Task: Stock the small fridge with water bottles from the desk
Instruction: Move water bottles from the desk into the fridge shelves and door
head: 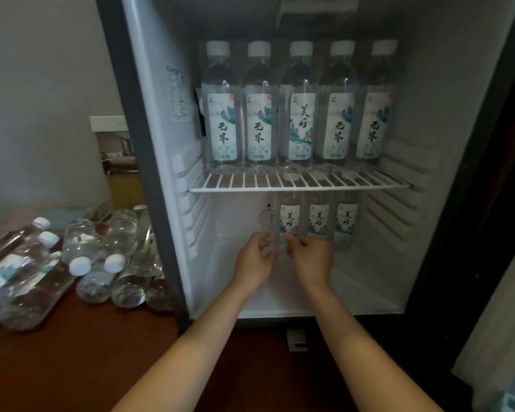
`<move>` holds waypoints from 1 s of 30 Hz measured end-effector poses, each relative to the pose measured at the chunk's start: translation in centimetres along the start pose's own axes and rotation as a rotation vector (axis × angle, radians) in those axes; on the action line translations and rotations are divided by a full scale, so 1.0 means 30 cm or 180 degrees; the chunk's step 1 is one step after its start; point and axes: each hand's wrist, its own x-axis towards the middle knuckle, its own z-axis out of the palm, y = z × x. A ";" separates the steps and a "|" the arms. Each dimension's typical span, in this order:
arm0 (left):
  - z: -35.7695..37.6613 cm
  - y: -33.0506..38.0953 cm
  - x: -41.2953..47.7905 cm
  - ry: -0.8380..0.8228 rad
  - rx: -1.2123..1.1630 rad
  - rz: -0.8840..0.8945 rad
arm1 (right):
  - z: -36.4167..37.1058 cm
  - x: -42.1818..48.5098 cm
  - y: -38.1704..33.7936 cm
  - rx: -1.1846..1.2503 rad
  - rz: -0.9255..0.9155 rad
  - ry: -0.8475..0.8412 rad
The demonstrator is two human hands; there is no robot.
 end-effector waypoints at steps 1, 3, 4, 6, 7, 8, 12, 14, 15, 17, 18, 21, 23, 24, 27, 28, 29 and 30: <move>-0.025 0.007 -0.044 -0.0003 0.0018 0.0076 | 0.002 -0.025 -0.014 0.0066 -0.0009 -0.0096; -0.081 0.009 -0.149 -0.0056 -0.0046 0.0328 | 0.014 -0.076 -0.043 0.0295 0.0046 -0.0384; -0.113 0.003 -0.203 -0.0102 -0.0038 0.0484 | 0.024 -0.105 -0.058 0.0438 0.0105 -0.0571; -0.192 -0.026 -0.309 -0.0101 0.0096 0.0687 | 0.043 -0.168 -0.100 0.0691 0.0271 -0.1020; -0.240 -0.046 -0.359 -0.0010 0.0145 0.0705 | 0.053 -0.203 -0.122 0.0745 0.0347 -0.1286; -0.291 -0.069 -0.405 0.0148 0.0174 0.0689 | 0.063 -0.240 -0.147 0.0714 0.0380 -0.1575; -0.506 -0.164 -0.528 0.0996 0.0498 0.0559 | 0.113 -0.365 -0.229 0.0175 0.0216 -0.2719; -0.611 -0.203 -0.558 0.1224 0.0632 0.0384 | 0.150 -0.418 -0.266 0.0028 0.0121 -0.3203; -0.661 -0.222 -0.568 0.1299 0.0696 0.0298 | 0.171 -0.441 -0.285 -0.0034 0.0058 -0.3391; -0.746 -0.246 -0.583 0.1431 0.0733 0.0132 | 0.221 -0.484 -0.321 -0.0081 -0.0068 -0.3607; -0.781 -0.252 -0.587 0.1503 0.0696 0.0060 | 0.249 -0.501 -0.339 -0.0102 -0.0148 -0.3603; -0.850 -0.257 -0.592 0.1680 0.0488 -0.0115 | 0.344 -0.531 -0.382 -0.0361 -0.0604 -0.3082; -0.873 -0.256 -0.581 0.1728 0.0421 -0.0186 | 0.409 -0.530 -0.404 -0.0556 -0.0802 -0.2521; -0.880 -0.254 -0.570 0.1737 0.0391 -0.0208 | 0.441 -0.526 -0.414 -0.0633 -0.0837 -0.2269; -0.883 -0.232 -0.507 0.1612 0.0317 -0.0300 | 0.524 -0.496 -0.443 -0.0767 -0.0577 -0.1845; -0.880 -0.222 -0.476 0.1531 0.0271 -0.0307 | 0.545 -0.481 -0.449 -0.0738 -0.0403 -0.1805; -0.876 -0.214 -0.441 0.1443 0.0232 -0.0298 | 0.561 -0.468 -0.455 -0.0682 -0.0228 -0.1778; -0.872 -0.206 -0.405 0.1354 0.0208 -0.0282 | 0.577 -0.455 -0.455 -0.0601 -0.0067 -0.1751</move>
